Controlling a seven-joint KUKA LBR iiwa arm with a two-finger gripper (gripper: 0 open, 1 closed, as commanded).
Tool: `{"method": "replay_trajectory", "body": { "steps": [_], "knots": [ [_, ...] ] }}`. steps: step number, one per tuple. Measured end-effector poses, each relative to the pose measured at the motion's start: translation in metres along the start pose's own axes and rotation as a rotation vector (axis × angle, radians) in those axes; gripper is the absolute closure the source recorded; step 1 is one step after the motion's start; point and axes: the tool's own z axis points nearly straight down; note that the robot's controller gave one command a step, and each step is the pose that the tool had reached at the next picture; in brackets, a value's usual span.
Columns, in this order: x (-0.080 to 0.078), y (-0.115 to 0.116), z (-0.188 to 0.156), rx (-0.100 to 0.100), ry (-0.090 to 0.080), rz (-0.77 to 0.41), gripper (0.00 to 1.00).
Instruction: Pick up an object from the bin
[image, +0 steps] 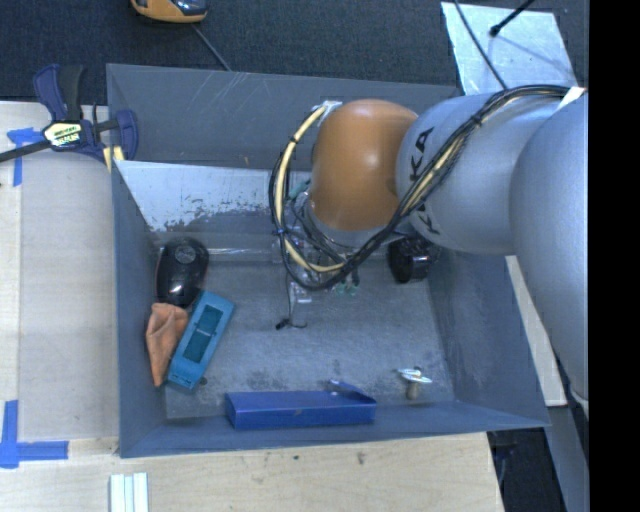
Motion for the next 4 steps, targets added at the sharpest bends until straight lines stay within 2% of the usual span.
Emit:
{"method": "replay_trajectory", "body": {
  "steps": [1,2,3,4],
  "knots": [
    [-0.002,-0.001,-0.005,-0.001,-0.008,0.003,0.0],
    [0.007,0.057,0.047,0.001,-0.011,-0.289,0.0],
    [0.015,0.075,0.033,0.0,-0.007,-0.371,0.0],
    [0.019,0.119,0.028,0.003,-0.01,-0.604,0.0]
  ]
}}
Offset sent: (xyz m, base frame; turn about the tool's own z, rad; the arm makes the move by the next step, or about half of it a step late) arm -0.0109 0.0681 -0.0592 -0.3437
